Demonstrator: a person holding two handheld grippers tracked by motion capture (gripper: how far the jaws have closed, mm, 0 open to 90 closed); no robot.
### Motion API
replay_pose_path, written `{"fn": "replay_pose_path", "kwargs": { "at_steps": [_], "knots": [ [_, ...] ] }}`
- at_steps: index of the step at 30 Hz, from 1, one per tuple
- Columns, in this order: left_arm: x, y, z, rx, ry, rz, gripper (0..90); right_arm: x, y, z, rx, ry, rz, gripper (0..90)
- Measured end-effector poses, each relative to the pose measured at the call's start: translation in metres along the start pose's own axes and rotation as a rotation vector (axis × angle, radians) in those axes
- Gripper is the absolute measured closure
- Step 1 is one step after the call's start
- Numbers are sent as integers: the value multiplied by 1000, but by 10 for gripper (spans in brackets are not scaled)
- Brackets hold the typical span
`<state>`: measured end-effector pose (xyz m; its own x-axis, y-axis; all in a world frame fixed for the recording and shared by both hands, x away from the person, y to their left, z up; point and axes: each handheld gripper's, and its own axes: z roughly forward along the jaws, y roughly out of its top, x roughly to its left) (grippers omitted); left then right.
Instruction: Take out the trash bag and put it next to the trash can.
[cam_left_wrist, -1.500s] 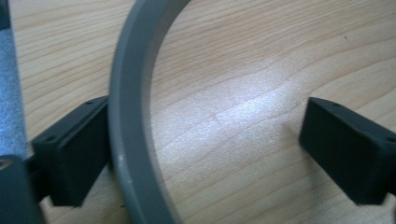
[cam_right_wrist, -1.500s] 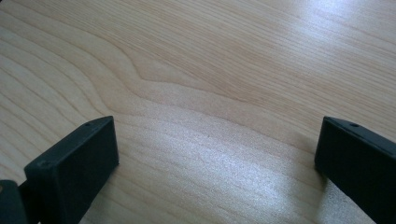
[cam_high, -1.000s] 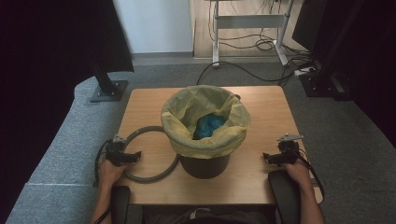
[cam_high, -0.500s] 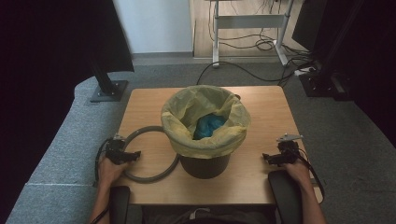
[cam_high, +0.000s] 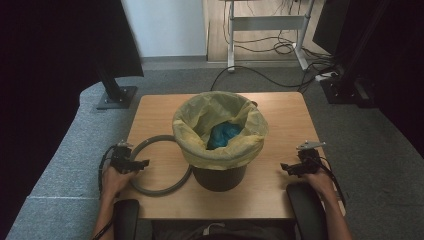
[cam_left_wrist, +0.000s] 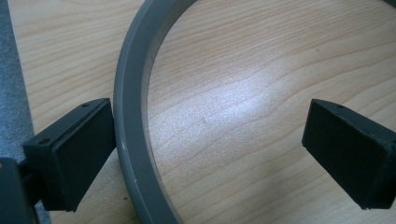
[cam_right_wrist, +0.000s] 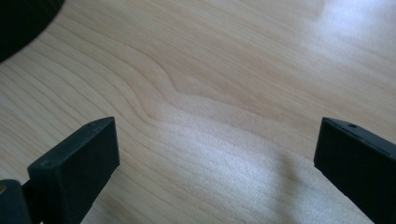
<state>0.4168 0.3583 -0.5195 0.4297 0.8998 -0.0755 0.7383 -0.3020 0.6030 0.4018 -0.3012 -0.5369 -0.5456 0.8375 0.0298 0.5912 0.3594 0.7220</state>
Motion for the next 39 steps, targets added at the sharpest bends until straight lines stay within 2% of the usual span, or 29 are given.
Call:
{"fn": "replay_pose_path", "kwargs": {
  "at_steps": [4, 8, 24, 31, 39],
  "knots": [
    [-1, 3, -5, -8, -18, 3, 23, 3, 6, -4, -2, 15, -8, 4],
    [-6, 9, -14, -4, -61, 23, 7, 7, 13, -8, -1, 36, -23, 4],
    [-26, 27, -36, 15, -129, 93, 0, 20, 46, -33, -13, 118, -69, 9],
    [-33, 37, -49, -4, -153, 117, 4, 27, 62, -45, -19, 162, -91, 8],
    [-50, 52, -67, -20, -199, 161, 17, 36, 82, -61, -24, 196, -121, 8]
  ]
}}
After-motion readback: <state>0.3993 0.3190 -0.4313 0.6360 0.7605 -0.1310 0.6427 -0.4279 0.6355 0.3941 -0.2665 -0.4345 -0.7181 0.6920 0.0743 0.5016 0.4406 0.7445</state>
